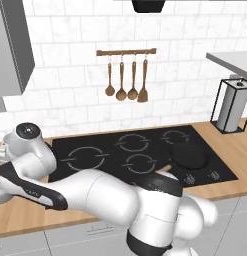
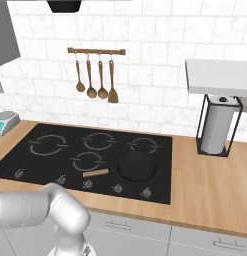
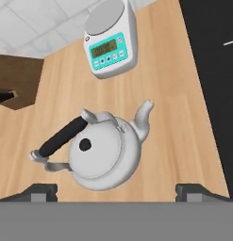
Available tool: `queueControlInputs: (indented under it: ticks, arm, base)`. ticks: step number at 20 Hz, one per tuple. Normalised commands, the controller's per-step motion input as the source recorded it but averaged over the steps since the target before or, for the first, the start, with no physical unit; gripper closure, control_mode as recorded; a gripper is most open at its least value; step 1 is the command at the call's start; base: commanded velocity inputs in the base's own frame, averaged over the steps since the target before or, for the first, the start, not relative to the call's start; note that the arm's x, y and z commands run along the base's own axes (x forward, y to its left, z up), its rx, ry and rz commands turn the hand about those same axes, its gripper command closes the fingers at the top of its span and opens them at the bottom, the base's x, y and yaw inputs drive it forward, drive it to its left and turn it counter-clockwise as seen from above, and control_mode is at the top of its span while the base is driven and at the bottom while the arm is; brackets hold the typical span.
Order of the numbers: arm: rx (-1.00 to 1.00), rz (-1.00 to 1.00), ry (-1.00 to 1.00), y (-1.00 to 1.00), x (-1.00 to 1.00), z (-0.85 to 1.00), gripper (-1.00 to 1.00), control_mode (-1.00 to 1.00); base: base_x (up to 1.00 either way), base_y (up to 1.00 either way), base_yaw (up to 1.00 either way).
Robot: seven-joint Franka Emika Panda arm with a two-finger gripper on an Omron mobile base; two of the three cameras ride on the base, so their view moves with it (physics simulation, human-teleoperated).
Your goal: Pick the kettle from the counter and place it on a stove burner. Then turn the burner on.
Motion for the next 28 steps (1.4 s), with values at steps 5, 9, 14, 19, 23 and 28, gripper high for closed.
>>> queueControlInputs:
  ticks: [5, 9, 14, 19, 23, 28]
  arm:
    - [0.0, -0.1, -0.01, 0.73, 0.34, 0.0, -1.0, -1.0]
    - [0.0, -0.1, 0.06, 0.62, 0.36, 0.0, -1.0, -1.0]
    - [0.0, -0.07, 0.11, 0.35, 0.34, -0.01, -1.0, -1.0]
    - [-0.02, -0.03, 0.13, 0.1, 0.28, -0.34, -1.0, -1.0]
    - [-0.07, -0.01, 0.1, 0.03, 0.13, -0.73, -1.0, -1.0]
    - [-0.04, 0.0, 0.01, 0.1, 0.18, -0.39, 1.0, -1.0]
  base:
    - [0.0, 0.0, 0.0]
    - [0.0, 0.0, 0.0]
    - [0.0, 0.0, 0.0]
    - [0.0, 0.0, 0.0]
    - [0.0, 0.0, 0.0]
    - [0.0, 0.0, 0.0]
